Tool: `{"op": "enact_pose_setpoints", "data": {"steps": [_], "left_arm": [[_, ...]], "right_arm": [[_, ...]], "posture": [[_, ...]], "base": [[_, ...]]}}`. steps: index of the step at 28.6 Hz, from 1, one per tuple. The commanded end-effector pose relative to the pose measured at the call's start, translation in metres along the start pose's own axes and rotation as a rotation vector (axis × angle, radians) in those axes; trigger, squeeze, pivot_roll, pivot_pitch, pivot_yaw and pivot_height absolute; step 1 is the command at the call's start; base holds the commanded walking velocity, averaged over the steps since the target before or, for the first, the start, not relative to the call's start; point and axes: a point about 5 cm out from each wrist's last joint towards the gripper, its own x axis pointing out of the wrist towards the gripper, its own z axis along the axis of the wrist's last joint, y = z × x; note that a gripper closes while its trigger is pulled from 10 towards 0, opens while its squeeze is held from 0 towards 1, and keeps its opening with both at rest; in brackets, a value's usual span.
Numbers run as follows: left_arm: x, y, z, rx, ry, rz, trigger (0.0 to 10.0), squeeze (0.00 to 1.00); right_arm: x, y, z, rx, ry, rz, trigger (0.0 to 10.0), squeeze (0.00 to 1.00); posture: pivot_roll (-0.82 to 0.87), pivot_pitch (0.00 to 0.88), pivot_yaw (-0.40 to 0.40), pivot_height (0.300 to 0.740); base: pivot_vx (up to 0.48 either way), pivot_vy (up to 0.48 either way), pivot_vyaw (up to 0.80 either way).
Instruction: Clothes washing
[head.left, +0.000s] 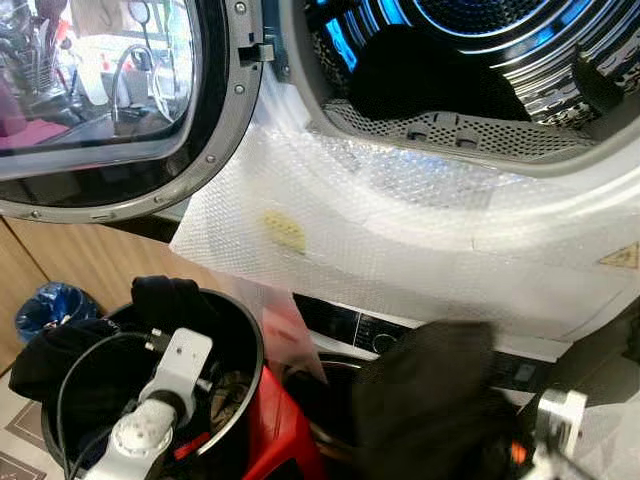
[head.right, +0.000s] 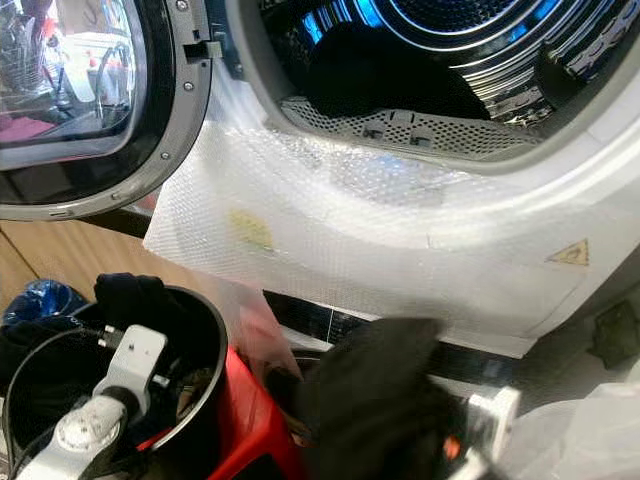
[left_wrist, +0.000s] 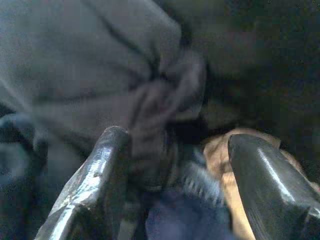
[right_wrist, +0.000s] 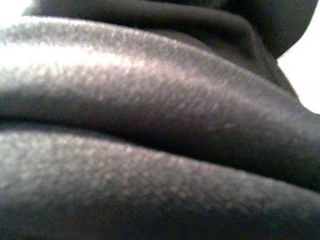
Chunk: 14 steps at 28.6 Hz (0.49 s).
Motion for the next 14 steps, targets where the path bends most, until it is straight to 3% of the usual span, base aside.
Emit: {"op": "enact_pose_setpoints", "data": {"steps": [1,3,6,7,8,10,11,14], "left_arm": [[-0.001,-0.004,-0.007,0.026,0.006,-0.005,10.0,0.0],[-0.001,-0.006,-0.011,0.028,0.003,-0.008,10.0,0.0],[0.0,-0.012,-0.022,0.045,0.025,-0.025,10.0,0.0],[0.0,-0.012,-0.022,0.045,0.025,-0.025,10.0,0.0],[0.0,-0.014,-0.025,0.038,0.026,-0.022,10.0,0.0],[0.0,-0.014,-0.025,0.034,0.027,-0.021,10.0,0.0],[0.001,-0.017,-0.027,0.026,0.024,-0.017,10.0,0.0],[0.001,-0.023,-0.028,0.019,0.018,-0.026,10.0,0.0]], "right_arm": [[0.011,0.016,0.023,-0.028,-0.082,0.115,0.0,0.0],[0.021,0.02,0.039,-0.056,-0.135,0.147,0.0,0.0],[0.056,0.036,0.085,-0.128,-0.311,0.28,0.0,0.0],[0.056,0.036,0.085,-0.128,-0.311,0.28,0.0,0.0],[0.067,0.039,0.101,-0.153,-0.361,0.333,0.0,0.0],[0.07,0.04,0.106,-0.161,-0.375,0.35,0.0,0.0],[0.082,0.042,0.128,-0.192,-0.424,0.424,0.0,0.0],[0.098,0.035,0.164,-0.203,-0.522,0.482,0.0,0.0]], "posture": [[-0.06,0.099,0.021,0.74],[-0.05,0.099,0.016,0.74],[-0.05,0.093,0.01,0.74],[-0.05,0.093,0.01,0.74],[-0.05,0.09,0.01,0.74],[-0.05,0.09,0.01,0.74],[-0.05,0.087,0.007,0.74],[-0.05,0.08,0.0,0.74]], "base": [[0.0,0.0,0.0],[0.0,0.0,0.0],[0.0,0.0,0.0],[0.0,0.0,0.0],[0.0,0.0,0.0],[0.0,0.0,0.0],[0.0,0.0,0.0],[0.0,0.0,0.0]]}}
